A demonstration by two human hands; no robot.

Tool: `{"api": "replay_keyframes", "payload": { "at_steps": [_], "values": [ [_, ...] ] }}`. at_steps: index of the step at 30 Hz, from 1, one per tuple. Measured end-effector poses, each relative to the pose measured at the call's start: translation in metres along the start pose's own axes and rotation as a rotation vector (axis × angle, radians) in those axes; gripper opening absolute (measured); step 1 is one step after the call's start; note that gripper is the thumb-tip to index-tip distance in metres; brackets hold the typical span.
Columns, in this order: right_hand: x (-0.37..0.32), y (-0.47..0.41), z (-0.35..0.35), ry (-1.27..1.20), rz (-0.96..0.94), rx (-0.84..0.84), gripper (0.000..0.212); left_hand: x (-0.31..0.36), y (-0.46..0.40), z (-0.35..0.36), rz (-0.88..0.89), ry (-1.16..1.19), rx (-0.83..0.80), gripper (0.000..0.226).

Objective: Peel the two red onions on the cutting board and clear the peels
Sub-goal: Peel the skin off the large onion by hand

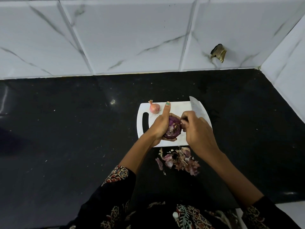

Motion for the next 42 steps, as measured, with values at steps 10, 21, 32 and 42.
{"api": "replay_keyframes", "payload": {
  "at_steps": [10, 21, 32, 42],
  "values": [
    [0.025, 0.018, 0.01, -0.666, 0.62, 0.11, 0.017, 0.01, -0.003, -0.007, 0.239, 0.186, 0.162, 0.029],
    [0.027, 0.014, 0.016, -0.836, 0.758, 0.105, 0.013, 0.024, 0.01, -0.006, 0.389, 0.058, 0.198, 0.021],
    [-0.012, 0.003, -0.008, -0.246, 0.148, 0.16, 0.003, 0.015, 0.004, -0.004, 0.298, 0.178, 0.212, 0.028],
    [-0.016, 0.024, 0.001, -0.483, 0.154, 0.149, 0.01, -0.008, -0.009, -0.024, 0.045, 0.599, 0.106, 0.018]
  ]
}}
Point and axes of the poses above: each hand's wrist, its own y-axis away from the middle knuckle, its own z-axis out of the palm, x = y × z, the point moved 8 cm from there along -y, towards the middle knuckle, and after that the axes turned 5 degrees about -y, right-handed, at the moved point
